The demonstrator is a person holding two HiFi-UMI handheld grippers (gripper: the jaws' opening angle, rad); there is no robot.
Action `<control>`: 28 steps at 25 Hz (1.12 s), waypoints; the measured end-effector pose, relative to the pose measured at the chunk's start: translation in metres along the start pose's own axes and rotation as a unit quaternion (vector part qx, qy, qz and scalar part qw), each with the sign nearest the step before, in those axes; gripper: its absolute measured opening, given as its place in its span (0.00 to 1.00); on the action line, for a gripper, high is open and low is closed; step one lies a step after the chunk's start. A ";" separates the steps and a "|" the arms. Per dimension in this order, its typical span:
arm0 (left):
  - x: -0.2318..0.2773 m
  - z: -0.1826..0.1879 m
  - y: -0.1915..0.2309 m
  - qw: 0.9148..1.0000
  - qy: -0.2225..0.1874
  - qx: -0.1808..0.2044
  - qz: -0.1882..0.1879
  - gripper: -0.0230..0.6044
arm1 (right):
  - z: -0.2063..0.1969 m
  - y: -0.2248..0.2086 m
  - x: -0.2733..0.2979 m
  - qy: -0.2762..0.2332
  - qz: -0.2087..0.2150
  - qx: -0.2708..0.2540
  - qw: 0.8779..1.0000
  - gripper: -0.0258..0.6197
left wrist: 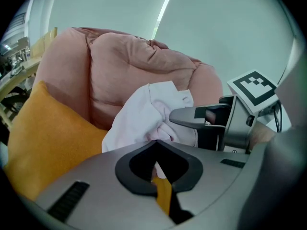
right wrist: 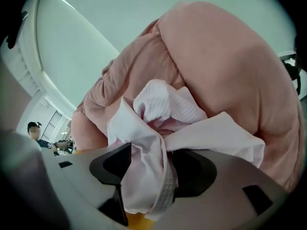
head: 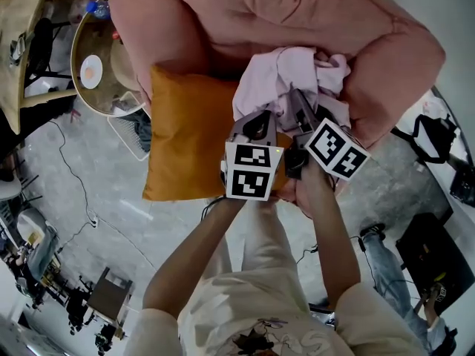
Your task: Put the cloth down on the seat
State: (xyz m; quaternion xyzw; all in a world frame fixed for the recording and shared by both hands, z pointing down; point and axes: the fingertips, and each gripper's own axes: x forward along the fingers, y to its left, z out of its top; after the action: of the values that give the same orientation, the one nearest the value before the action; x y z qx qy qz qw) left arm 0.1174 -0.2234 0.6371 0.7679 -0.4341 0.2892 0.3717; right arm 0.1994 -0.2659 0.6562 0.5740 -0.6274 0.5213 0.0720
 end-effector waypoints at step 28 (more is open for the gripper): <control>-0.098 0.038 -0.049 0.998 -0.058 0.007 -0.035 0.04 | 0.017 0.055 -0.119 -0.074 0.019 0.015 0.997 0.24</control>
State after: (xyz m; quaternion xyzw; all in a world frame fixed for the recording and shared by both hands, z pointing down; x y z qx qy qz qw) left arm 0.1206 -0.1935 0.5257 0.8007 -0.4260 0.2345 0.3500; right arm 0.2039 -0.2132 0.5357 0.6003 -0.6339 0.4876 0.0071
